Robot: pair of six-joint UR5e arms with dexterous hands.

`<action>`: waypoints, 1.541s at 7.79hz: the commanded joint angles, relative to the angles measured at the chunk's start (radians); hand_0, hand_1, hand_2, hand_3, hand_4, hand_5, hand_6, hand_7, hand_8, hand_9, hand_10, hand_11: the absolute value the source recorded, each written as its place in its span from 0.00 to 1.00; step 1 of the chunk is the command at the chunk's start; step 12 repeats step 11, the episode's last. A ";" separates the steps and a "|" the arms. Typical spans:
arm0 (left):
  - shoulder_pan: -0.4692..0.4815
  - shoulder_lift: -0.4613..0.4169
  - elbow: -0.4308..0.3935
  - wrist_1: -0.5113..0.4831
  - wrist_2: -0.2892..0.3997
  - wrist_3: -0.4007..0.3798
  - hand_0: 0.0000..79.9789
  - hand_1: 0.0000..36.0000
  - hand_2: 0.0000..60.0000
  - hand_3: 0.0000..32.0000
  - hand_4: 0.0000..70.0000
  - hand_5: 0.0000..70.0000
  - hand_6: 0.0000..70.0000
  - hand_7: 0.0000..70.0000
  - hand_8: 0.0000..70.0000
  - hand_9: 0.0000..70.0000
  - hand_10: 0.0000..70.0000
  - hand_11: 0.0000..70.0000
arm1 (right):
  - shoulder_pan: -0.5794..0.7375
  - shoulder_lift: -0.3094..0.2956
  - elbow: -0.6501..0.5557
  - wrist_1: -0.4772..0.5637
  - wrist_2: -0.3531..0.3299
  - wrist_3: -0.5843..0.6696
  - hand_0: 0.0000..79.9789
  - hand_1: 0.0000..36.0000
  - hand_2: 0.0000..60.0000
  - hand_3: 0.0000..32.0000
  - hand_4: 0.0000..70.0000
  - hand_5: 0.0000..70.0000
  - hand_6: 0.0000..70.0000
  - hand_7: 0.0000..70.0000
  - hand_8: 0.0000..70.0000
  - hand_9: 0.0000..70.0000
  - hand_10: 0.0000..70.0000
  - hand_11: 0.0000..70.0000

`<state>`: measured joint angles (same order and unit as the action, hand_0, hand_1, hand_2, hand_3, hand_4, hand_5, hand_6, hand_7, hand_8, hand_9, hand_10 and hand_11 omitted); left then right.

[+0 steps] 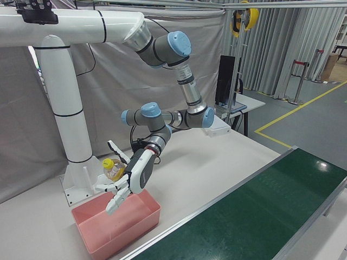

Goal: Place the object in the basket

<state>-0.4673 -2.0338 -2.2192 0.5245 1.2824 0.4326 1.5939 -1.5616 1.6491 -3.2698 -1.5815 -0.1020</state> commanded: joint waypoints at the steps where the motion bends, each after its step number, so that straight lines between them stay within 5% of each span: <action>1: 0.004 0.006 -0.002 -0.012 0.000 0.000 0.28 0.00 0.00 0.00 0.31 0.27 0.07 0.05 0.06 0.07 0.13 0.18 | 0.000 0.000 0.000 0.001 0.000 -0.001 0.00 0.00 0.00 0.00 0.00 0.00 0.00 0.00 0.00 0.00 0.00 0.00; 6: 0.006 0.006 -0.002 -0.026 0.000 0.000 0.36 0.00 0.00 0.00 0.28 0.21 0.06 0.03 0.03 0.03 0.12 0.16 | 0.000 0.000 0.000 -0.001 0.000 -0.001 0.00 0.00 0.00 0.00 0.00 0.00 0.00 0.00 0.00 0.00 0.00 0.00; 7: 0.001 0.004 -0.003 -0.041 0.000 -0.003 0.58 0.00 0.00 0.00 0.29 0.25 0.06 0.04 0.04 0.05 0.13 0.19 | 0.000 0.000 0.000 -0.001 0.000 -0.001 0.00 0.00 0.00 0.00 0.00 0.00 0.00 0.00 0.00 0.00 0.00 0.00; 8: 0.004 0.004 -0.003 -0.044 0.000 -0.003 0.69 0.17 0.00 0.00 0.31 0.25 0.07 0.05 0.06 0.07 0.15 0.24 | 0.000 0.000 0.000 -0.001 0.000 0.001 0.00 0.00 0.00 0.00 0.00 0.00 0.00 0.00 0.00 0.00 0.00 0.00; 12: -0.017 0.004 -0.007 -0.067 0.005 -0.015 0.66 0.17 0.00 0.00 0.39 0.35 0.09 0.07 0.09 0.12 0.17 0.26 | 0.000 0.000 0.001 -0.001 0.000 0.001 0.00 0.00 0.00 0.00 0.00 0.00 0.00 0.00 0.00 0.00 0.00 0.00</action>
